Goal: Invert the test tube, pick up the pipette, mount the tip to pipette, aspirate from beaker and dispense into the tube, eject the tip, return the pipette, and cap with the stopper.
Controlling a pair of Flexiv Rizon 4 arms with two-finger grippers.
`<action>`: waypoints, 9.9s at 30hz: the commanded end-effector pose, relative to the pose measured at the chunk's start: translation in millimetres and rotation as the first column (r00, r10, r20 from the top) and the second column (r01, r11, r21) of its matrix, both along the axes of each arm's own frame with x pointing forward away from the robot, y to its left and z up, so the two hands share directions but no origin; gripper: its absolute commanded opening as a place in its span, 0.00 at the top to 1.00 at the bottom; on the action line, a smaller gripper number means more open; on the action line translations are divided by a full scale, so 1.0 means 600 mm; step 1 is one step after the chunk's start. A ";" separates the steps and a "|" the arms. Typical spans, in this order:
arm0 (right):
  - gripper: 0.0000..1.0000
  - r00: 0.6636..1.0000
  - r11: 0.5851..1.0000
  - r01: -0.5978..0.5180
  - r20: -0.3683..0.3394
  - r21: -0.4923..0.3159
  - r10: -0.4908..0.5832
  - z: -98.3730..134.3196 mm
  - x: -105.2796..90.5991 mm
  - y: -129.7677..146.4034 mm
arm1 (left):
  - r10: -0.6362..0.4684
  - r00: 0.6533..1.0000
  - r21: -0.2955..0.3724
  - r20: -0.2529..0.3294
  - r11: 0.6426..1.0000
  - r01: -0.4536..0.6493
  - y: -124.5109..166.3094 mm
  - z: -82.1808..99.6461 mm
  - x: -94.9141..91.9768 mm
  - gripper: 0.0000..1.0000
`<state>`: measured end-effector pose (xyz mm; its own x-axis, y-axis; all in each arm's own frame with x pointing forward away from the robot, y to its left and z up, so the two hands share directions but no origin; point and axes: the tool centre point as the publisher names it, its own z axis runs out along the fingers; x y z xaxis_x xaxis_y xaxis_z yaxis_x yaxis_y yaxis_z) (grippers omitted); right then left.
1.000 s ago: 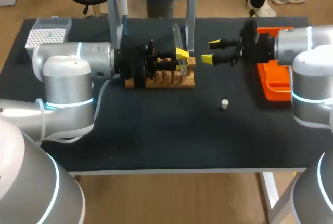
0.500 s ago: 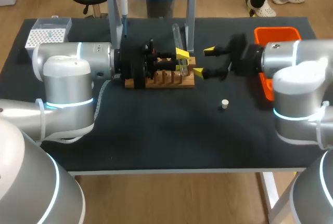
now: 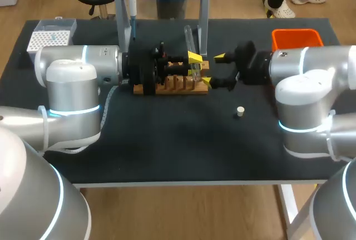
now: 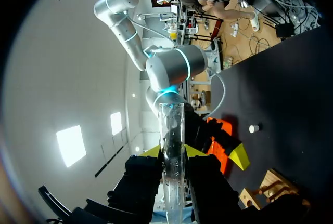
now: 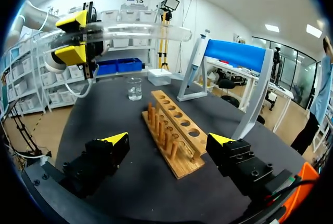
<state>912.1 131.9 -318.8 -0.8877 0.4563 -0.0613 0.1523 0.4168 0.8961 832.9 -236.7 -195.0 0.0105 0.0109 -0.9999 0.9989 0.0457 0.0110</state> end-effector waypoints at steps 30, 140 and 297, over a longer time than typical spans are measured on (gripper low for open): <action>0.00 1.000 0.999 -0.010 0.005 -0.045 0.010 -0.051 0.029 0.029 | 0.002 1.000 0.001 0.002 1.000 -0.002 -0.001 0.000 0.000 1.00; 0.00 1.000 0.999 -0.021 0.003 -0.025 0.021 -0.048 0.027 0.029 | -0.095 0.036 -0.100 -0.995 0.979 -0.180 0.073 0.024 0.239 1.00; 0.00 1.000 0.999 0.024 -0.012 -0.045 -0.025 -0.057 0.038 0.057 | -0.045 -0.034 -0.038 -0.998 0.979 -0.200 0.073 -0.106 0.281 1.00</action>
<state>934.9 165.5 -352.4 -0.8781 0.4732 -0.0702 0.1751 0.4545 0.8734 998.6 -191.8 -257.5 -0.9809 -0.1923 0.0294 -0.0286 -0.0066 -0.9996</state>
